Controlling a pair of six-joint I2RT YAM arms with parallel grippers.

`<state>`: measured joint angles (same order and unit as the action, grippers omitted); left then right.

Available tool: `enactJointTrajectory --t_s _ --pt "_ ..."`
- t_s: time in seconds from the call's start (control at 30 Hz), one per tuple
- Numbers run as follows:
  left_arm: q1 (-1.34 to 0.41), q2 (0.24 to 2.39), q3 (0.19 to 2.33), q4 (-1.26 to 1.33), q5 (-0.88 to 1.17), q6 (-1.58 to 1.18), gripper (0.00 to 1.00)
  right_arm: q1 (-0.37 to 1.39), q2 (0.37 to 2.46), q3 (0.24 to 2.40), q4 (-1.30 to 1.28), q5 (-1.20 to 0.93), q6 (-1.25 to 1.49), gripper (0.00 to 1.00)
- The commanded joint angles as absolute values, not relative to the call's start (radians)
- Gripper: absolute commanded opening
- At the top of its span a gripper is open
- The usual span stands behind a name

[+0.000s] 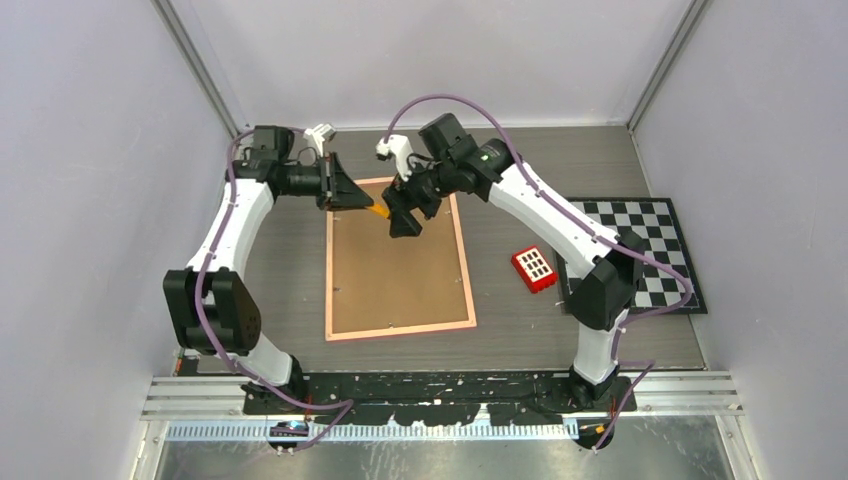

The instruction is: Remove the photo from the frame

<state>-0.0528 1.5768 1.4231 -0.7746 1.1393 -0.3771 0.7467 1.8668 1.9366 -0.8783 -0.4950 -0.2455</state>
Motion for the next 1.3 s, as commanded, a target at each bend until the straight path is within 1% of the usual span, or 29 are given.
enactJointTrajectory --t_s 0.0,0.2,0.33,0.5,0.73,0.93,1.07,1.13,1.2,1.27 --pt "-0.020 1.508 1.476 -0.809 1.211 -0.258 0.00 0.673 1.778 1.949 -0.890 -0.608 -0.163 0.87" --pt "-0.020 1.471 1.473 -0.843 1.252 -0.180 0.00 0.589 1.772 1.920 -0.918 -0.792 -0.057 0.91" --pt "-0.021 1.458 1.466 -0.818 1.290 -0.182 0.00 0.589 1.753 1.879 -0.918 -0.843 -0.058 0.91" --pt "-0.021 1.449 1.475 -0.808 1.352 -0.181 0.00 0.587 1.769 1.884 -0.933 -0.909 -0.031 0.91" --pt "-0.023 1.424 1.435 -0.733 1.382 -0.237 0.00 0.587 1.768 1.879 -0.930 -0.970 -0.005 0.87" --pt "-0.023 1.398 1.377 -0.572 1.424 -0.369 0.00 0.587 1.775 1.865 -0.926 -1.002 -0.003 0.79" --pt "-0.027 1.361 1.310 -0.350 1.428 -0.543 0.00 0.588 1.790 1.869 -0.931 -1.045 0.032 0.68" --pt "-0.031 1.353 1.290 -0.276 1.421 -0.602 0.00 0.589 1.792 1.876 -0.924 -1.065 0.048 0.58" --pt "-0.039 1.352 1.286 -0.272 1.407 -0.610 0.00 0.590 1.789 1.877 -0.897 -1.079 0.075 0.43" --pt "-0.041 1.353 1.283 -0.281 1.389 -0.611 0.00 0.593 1.786 1.885 -0.891 -1.079 0.084 0.20"
